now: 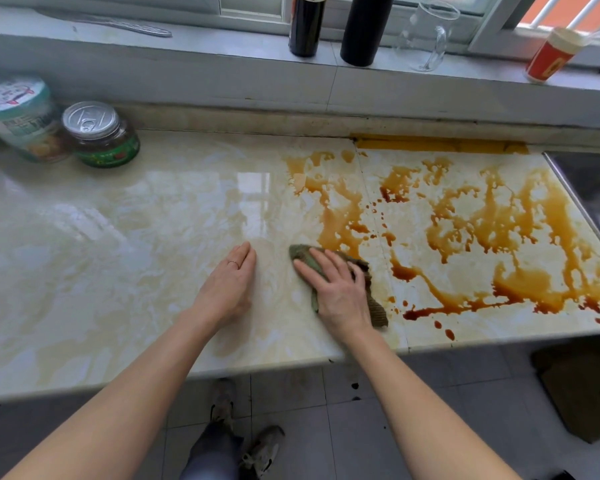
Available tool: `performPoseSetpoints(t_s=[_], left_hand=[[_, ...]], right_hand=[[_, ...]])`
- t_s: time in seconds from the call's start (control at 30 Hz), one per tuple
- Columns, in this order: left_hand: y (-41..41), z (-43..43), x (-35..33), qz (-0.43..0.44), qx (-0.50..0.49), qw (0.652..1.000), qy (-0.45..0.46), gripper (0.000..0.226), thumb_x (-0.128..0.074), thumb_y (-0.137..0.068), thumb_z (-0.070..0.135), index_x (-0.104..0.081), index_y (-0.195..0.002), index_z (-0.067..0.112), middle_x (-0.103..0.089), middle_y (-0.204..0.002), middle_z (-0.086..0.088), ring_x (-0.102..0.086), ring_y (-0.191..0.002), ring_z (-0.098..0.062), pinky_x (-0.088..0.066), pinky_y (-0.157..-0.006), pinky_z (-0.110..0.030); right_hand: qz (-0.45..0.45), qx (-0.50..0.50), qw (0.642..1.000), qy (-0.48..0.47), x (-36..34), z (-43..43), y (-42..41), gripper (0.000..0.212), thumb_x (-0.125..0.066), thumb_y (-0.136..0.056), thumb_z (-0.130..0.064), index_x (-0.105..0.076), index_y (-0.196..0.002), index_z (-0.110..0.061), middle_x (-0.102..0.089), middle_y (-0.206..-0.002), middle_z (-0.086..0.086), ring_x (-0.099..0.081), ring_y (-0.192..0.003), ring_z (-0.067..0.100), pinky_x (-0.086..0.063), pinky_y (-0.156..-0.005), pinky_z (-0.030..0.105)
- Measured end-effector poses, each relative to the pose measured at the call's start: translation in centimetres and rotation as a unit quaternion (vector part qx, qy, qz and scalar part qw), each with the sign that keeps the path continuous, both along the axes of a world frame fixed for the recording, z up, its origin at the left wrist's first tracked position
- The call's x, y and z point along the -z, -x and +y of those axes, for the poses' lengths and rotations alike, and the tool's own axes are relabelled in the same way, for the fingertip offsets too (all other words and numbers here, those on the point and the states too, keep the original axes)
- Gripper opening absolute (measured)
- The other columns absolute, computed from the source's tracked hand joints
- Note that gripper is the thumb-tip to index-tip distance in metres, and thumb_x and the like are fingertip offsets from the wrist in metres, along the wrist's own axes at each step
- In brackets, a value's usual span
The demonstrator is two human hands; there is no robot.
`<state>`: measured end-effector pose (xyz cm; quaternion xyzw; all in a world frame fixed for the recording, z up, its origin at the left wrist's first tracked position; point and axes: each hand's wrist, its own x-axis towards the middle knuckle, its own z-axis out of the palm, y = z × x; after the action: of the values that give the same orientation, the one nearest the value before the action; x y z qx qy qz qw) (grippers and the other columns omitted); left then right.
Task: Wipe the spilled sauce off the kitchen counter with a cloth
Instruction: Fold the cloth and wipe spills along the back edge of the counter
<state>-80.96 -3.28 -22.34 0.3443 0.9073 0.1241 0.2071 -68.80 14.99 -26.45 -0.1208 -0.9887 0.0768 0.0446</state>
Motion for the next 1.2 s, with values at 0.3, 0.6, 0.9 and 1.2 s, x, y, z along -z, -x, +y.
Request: performPoseSetpoints(t_s=[0.3, 0.6, 0.9, 1.2], left_hand=[[0.0, 0.3, 0.1, 0.014, -0.001, 1.000, 0.008, 0.069, -0.036, -0.092, 0.006, 0.003, -0.149, 0.008, 0.009, -0.158, -0.006, 0.004, -0.146, -0.017, -0.003, -0.119, -0.027], [0.5, 0.2, -0.9, 0.011, -0.021, 1.000, -0.006, 0.066, -0.035, -0.092, 0.003, -0.006, -0.150, 0.013, 0.000, -0.159, 0.000, -0.005, -0.145, -0.016, -0.011, -0.116, -0.026], [2.5, 2.9, -1.9, 0.053, -0.080, 0.995, -0.040, 0.043, -0.036, -0.087, 0.002, -0.045, -0.129, 0.007, -0.039, -0.140, -0.012, -0.041, -0.118, -0.032, -0.041, -0.092, -0.036], [5.4, 4.2, -1.7, 0.059, -0.078, 0.994, -0.040, 0.046, -0.035, -0.086, -0.002, -0.042, -0.130, 0.009, -0.030, -0.147, -0.015, -0.036, -0.127, -0.033, -0.040, -0.096, -0.035]], right_hand=[[0.022, 0.107, 0.994, -0.004, -0.2, -2.6, 1.1, 0.053, -0.039, -0.086, -0.025, -0.052, -0.137, -0.034, -0.048, -0.144, 0.004, -0.042, -0.123, 0.030, -0.034, -0.090, 0.047], [-0.003, 0.192, 0.981, 0.004, -0.9, 3.3, 4.2, 0.051, -0.045, -0.097, -0.020, -0.042, -0.144, -0.039, -0.036, -0.150, 0.008, -0.034, -0.127, 0.028, -0.030, -0.094, 0.042], [0.011, 0.034, 0.999, -0.001, -0.4, -2.1, 5.3, 0.056, -0.044, -0.083, -0.028, -0.048, -0.139, -0.029, -0.045, -0.146, -0.003, -0.040, -0.129, 0.025, -0.037, -0.090, 0.047], [0.014, 0.183, 0.982, 0.041, -1.4, 0.3, 7.9, 0.062, -0.052, -0.086, -0.011, -0.046, -0.143, -0.035, -0.042, -0.150, -0.004, -0.034, -0.132, 0.027, -0.032, -0.098, 0.049]])
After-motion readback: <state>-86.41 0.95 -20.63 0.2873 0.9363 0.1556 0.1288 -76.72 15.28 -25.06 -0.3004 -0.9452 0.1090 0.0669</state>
